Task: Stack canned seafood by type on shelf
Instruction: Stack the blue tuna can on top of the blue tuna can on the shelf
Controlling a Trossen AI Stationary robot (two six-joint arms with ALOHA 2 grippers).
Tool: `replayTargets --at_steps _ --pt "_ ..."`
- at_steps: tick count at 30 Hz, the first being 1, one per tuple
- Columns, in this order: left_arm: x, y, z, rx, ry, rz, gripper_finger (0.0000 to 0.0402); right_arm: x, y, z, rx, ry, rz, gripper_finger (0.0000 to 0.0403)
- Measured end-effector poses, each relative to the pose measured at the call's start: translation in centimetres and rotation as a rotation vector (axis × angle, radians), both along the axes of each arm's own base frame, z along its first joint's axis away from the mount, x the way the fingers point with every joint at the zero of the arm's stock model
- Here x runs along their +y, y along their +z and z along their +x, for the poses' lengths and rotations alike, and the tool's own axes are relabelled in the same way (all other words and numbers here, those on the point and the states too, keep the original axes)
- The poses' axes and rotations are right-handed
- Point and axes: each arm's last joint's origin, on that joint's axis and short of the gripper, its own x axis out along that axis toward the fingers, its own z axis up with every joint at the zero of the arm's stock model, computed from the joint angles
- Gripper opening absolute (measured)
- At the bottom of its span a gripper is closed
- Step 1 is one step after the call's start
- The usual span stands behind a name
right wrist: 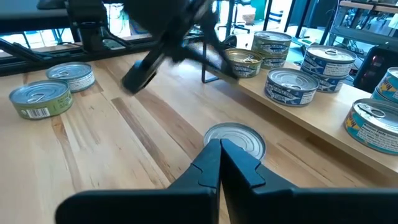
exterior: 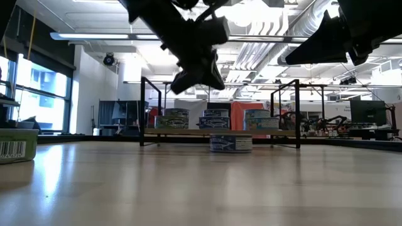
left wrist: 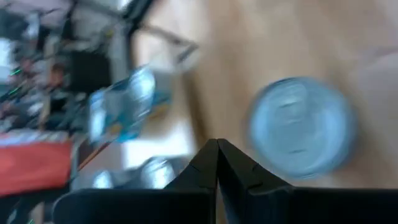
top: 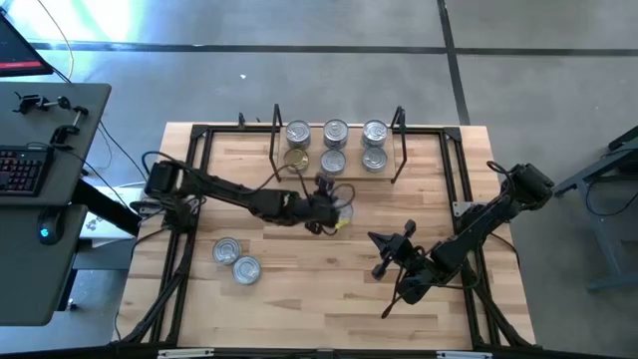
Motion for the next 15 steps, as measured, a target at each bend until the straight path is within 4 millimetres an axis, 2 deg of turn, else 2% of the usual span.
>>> replayTargets --at_steps 2,5,12,15 --pt "0.5 0.9 -0.3 -0.022 0.029 0.015 0.0001 0.0 0.0 0.0 0.001 0.001 0.0 0.0" --pt "1.0 1.4 -0.8 0.031 -0.038 -0.043 0.0001 0.0 0.0 0.0 0.003 0.002 -0.002 0.0" --pt "1.9 -0.8 -0.8 0.155 -0.36 -0.482 0.0 0.0 0.0 0.0 0.002 0.002 0.002 0.0" --pt "1.8 -2.4 -0.3 0.2 -0.515 -0.534 0.0009 0.0 0.0 0.0 0.0 0.0 0.001 0.0"
